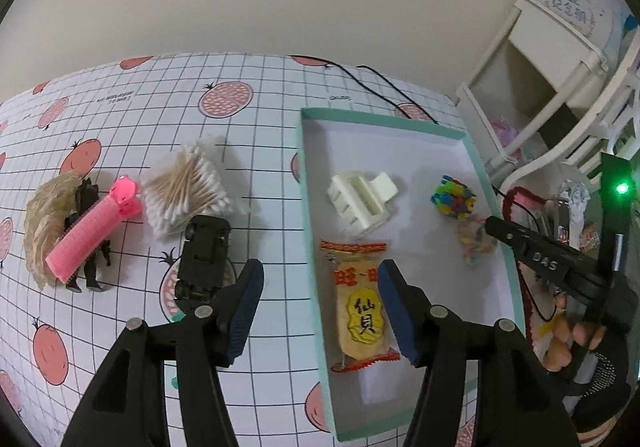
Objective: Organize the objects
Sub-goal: 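Lower and release the snack bag and rainbow ring into the tray with both grippers, then move both open grippers back toward the black toy car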
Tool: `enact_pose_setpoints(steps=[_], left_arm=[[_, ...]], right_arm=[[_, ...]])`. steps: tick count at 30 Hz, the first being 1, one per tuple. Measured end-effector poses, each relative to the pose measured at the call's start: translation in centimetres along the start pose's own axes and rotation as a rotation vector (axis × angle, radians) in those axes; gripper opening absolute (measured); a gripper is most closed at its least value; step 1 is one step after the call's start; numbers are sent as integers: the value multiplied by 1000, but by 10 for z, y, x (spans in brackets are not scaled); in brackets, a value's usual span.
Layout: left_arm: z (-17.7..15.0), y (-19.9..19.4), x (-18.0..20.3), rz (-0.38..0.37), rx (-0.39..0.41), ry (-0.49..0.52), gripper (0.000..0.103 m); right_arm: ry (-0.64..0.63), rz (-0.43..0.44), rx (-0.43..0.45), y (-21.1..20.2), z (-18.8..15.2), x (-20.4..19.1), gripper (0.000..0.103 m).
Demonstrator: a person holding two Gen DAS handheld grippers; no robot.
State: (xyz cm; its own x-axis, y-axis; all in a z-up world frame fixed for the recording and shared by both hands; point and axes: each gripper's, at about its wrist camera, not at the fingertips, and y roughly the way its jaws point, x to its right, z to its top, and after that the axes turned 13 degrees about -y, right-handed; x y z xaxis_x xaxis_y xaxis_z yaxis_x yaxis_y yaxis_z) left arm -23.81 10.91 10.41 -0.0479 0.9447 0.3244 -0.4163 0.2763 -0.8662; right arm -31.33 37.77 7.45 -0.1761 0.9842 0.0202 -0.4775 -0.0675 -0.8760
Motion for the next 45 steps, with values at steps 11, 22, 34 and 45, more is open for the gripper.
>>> enact_pose_setpoints(steps=[11,22,34,45], left_arm=[[4,-4,-7,18,45,-24,86],[8,-9,-11,24,102,-45,98],[10,-8,-16,39,113,-65,98],[11,-8,-20,32,107,-76,103]], right_arm=[[-44,14,30,-13,6,-17,59],[-66,38,44,-17,9,-23,83],[-80,31,47,-15,11,-25,101],[-100,40,44,-15,12,-28,103]])
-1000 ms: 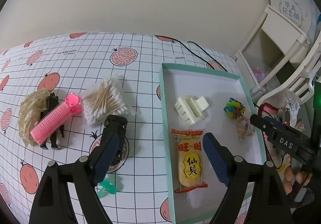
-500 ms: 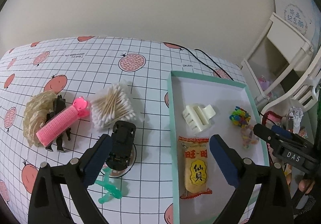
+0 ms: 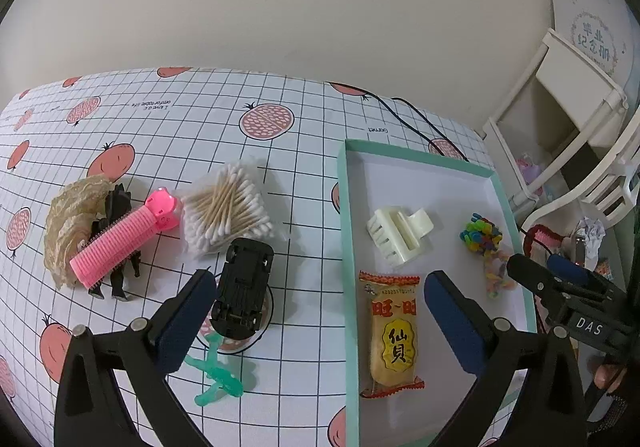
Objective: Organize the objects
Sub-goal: 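Move both open grippers back toward the black toy car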
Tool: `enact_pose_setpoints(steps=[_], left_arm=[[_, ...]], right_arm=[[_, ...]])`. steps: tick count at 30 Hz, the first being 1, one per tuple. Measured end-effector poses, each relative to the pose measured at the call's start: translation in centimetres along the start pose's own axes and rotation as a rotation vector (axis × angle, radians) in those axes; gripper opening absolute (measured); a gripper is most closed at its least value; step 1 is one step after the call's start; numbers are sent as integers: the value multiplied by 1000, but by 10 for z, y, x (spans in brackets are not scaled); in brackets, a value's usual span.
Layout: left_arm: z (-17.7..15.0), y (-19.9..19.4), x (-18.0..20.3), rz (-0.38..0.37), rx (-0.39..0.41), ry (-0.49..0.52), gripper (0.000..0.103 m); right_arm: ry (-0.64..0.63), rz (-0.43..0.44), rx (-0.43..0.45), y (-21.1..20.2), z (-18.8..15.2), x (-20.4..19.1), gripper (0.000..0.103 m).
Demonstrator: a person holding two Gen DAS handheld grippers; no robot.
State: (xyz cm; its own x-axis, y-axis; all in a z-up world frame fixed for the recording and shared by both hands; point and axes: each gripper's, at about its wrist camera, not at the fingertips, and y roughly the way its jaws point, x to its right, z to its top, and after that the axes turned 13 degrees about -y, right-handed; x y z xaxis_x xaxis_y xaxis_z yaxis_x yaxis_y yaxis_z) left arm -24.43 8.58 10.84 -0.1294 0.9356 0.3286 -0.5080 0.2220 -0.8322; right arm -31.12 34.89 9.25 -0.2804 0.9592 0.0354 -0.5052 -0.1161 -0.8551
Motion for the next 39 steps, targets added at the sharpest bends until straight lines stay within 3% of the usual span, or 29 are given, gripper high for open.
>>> enact_pose_setpoints(steps=[10,15,23,33,39], left_arm=[[11,-9,-16,11,-9,-32,103],[30,-34,-38,8,42,-76,103],[56,-55,-91,108,60,-171,103],[69,-60,-151,143,47,-312,103],[71,-56,-171,167,52,-328,103]], right_arm=[[-23,28,43,-18,15,-19,103],[-52,56,97,-34,29,-46,103],[-100,115,128,-37,45,-98,103],[-166,177,98,-15,51,-167,102],[-194,180,54,6,50,-189,98]])
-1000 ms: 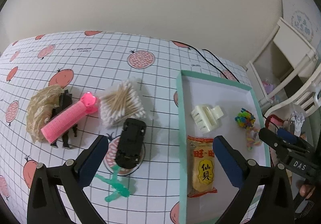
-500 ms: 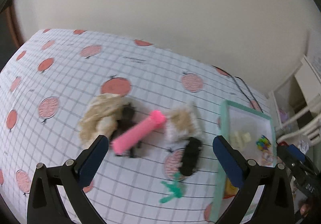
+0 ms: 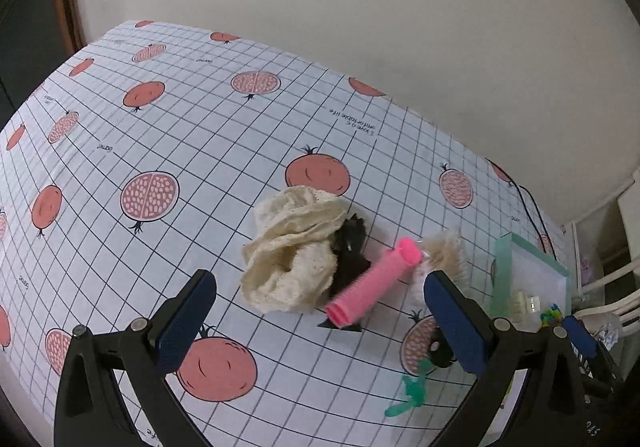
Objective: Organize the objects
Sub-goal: 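Move both open grippers back toward the black toy car, then grasp the cream lace scrunchie with the left gripper while the right grasps the black toy car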
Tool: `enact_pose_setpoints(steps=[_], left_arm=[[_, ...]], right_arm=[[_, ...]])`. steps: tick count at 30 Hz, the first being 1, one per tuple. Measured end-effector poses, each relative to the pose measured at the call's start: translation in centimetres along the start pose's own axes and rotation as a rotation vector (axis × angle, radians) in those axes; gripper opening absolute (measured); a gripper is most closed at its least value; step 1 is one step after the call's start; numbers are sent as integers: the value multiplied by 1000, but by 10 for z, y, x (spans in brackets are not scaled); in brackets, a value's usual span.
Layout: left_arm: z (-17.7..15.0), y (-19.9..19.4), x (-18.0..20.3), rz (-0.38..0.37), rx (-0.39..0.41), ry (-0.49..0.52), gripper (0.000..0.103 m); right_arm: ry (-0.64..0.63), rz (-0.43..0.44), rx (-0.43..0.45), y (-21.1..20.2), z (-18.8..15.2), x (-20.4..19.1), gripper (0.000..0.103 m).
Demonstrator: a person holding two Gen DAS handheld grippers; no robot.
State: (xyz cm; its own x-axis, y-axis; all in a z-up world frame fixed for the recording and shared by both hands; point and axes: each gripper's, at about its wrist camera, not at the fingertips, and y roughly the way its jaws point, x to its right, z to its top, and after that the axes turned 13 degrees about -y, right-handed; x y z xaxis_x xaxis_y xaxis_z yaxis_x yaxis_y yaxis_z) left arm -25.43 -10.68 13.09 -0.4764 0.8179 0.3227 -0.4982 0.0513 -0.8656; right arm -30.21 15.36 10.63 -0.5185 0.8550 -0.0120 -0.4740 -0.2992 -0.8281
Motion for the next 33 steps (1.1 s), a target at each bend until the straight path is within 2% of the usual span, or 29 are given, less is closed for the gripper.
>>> enact_pose_setpoints(steps=[7,12,21,23,24,33], left_arm=[[2,19,-16,-5,-18,-29,102],[-2,27,-18,-3,0,-9,101],[4,41,-34,2,16,-36,101],[5,44,-37,1,14,-43,93],[5,46,-38,3,9,-46,86],[2,57,-41,5,-15,-48,82]], right_arm=[[-12,12,-64,28,-7,-14,92],[-16,19,-117,49,-13,-22,88],[-7,16,-174,72,-21,-21,84],[1,20,-183,76,-23,-21,84],[2,23,-189,78,-23,-20,83],[0,23,-210,89,-24,-21,74]])
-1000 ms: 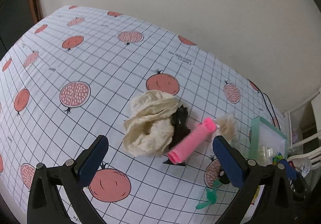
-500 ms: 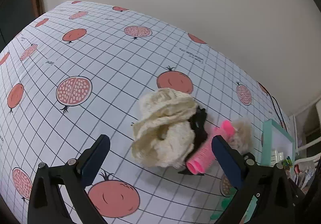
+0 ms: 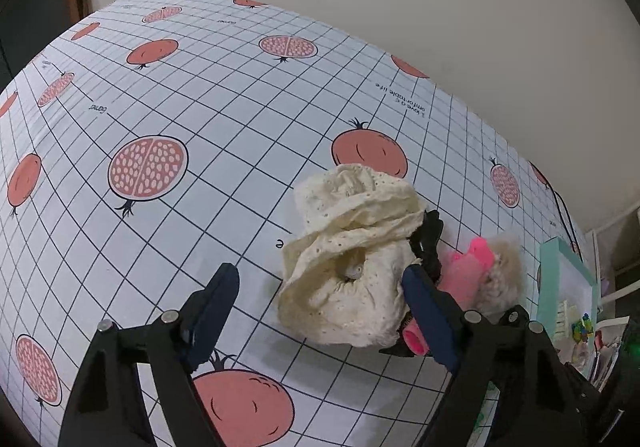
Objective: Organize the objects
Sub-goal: 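Grasp the cream lace scrunchie with the left gripper while the right grasps the black toy car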
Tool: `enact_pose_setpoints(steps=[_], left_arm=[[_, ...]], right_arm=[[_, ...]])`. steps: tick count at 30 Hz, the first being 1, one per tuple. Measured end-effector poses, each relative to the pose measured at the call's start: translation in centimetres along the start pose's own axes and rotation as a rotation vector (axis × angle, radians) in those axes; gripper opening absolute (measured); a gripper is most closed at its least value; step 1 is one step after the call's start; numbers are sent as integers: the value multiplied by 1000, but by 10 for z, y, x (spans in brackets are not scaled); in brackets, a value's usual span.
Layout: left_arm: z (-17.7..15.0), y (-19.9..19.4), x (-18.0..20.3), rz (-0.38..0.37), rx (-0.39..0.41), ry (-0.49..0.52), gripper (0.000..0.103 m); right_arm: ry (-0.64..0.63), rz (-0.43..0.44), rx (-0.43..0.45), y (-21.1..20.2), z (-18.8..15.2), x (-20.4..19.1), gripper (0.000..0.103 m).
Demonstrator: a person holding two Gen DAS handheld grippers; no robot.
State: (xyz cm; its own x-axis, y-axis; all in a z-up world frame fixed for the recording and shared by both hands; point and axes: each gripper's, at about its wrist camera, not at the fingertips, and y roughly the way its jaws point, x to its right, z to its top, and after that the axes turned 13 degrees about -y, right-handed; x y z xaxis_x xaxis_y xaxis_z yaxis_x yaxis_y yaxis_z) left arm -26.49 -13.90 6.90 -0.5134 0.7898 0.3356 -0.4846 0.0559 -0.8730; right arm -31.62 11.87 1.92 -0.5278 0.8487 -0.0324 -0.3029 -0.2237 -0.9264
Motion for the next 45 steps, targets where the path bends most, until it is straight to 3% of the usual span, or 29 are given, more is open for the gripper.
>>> enact_pose_setpoints(steps=[6,13,18,22,28,36,45], left_arm=[[-5,7,0,-11,-19,6,69],[-8,14,-2,-10,-39,-1,59],[-8,14,-4,-13,-42,-10,51],[-8,12,-4,-13,-36,-13,37],[-6,12,-4,-25,-40,-17,25],[-2,8,-13,-52,-51,-80,15],[-1,1,-17,-62,-53,-103,8]], right_arm=[[-8,-9,1,-2,1,-1,54],[-26,-15,5,-2,0,-1,47],[-22,-20,7,-3,0,3,35],[-43,-14,14,-3,-2,3,36],[-31,-19,-2,-2,1,3,36],[-18,-29,11,-2,-1,2,36],[96,18,52,-2,-6,11,36]])
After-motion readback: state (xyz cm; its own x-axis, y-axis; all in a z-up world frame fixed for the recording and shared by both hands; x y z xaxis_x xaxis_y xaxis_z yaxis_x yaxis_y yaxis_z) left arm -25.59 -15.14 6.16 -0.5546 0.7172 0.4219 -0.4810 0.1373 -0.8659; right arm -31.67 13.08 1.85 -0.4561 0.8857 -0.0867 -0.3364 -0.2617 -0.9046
